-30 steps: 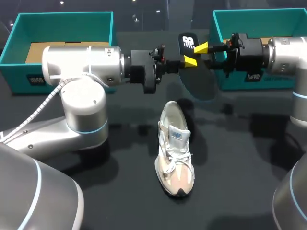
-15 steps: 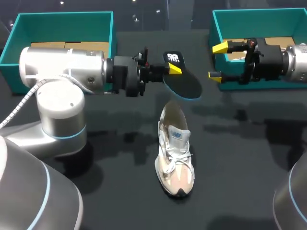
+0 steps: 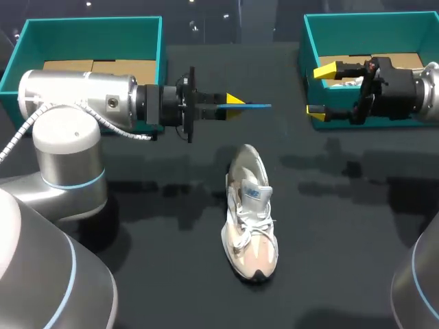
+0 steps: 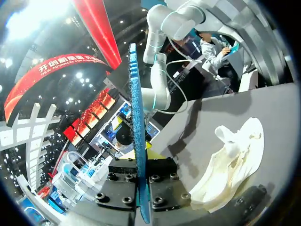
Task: Take the shoe out of the shoebox, open the shoe tongue, remove and reinsert the insole, then place the shoe into the shoebox
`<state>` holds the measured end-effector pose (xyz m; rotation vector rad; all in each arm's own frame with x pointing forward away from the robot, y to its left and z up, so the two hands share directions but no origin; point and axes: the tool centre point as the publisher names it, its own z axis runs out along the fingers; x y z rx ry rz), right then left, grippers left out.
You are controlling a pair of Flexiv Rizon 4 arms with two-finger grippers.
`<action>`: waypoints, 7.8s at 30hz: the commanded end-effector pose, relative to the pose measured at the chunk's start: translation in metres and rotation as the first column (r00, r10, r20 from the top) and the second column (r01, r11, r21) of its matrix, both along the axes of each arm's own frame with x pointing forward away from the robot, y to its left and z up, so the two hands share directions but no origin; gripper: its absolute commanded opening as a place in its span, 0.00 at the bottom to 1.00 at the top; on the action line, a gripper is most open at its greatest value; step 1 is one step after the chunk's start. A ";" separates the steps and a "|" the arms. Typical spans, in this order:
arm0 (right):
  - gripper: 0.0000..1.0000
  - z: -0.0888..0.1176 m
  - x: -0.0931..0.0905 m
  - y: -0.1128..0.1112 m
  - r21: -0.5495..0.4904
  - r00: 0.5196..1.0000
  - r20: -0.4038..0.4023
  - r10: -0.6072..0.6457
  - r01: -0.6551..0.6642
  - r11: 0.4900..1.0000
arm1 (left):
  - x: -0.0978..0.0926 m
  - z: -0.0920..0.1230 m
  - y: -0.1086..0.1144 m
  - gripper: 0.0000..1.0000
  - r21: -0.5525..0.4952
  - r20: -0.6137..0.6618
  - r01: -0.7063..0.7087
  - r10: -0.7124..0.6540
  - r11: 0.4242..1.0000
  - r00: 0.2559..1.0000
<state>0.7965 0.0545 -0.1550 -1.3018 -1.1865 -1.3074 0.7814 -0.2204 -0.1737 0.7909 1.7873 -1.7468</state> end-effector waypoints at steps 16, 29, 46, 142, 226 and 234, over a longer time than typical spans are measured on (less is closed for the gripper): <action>1.00 0.000 -0.001 0.000 -0.002 1.000 0.000 -0.002 0.002 1.000 | -0.004 0.009 0.003 0.00 -0.023 -0.244 -0.046 0.039 0.999 0.969; 1.00 0.000 -0.001 0.000 -0.002 1.000 0.000 -0.002 0.002 1.000 | -0.030 0.026 0.012 0.00 0.065 -0.529 -0.058 0.084 0.996 0.845; 1.00 0.000 -0.001 0.000 -0.002 1.000 0.000 -0.002 0.002 1.000 | -0.030 0.045 0.008 0.00 0.105 -0.863 -0.088 0.135 0.991 0.487; 1.00 0.094 -0.040 0.034 -0.889 0.996 0.092 -0.018 0.090 0.450 | 0.013 0.021 -0.016 0.00 0.073 -0.753 -0.106 -0.015 0.992 -0.658; 1.00 0.080 -0.069 0.054 -0.861 0.990 -0.025 -0.136 0.048 0.507 | 0.013 0.021 -0.016 0.00 0.073 -0.753 -0.106 -0.015 0.992 -0.658; 1.00 0.068 -0.069 0.047 -0.734 0.989 -0.044 -0.143 0.065 0.676 | 0.013 0.021 -0.016 0.00 0.073 -0.753 -0.106 -0.015 0.992 -0.658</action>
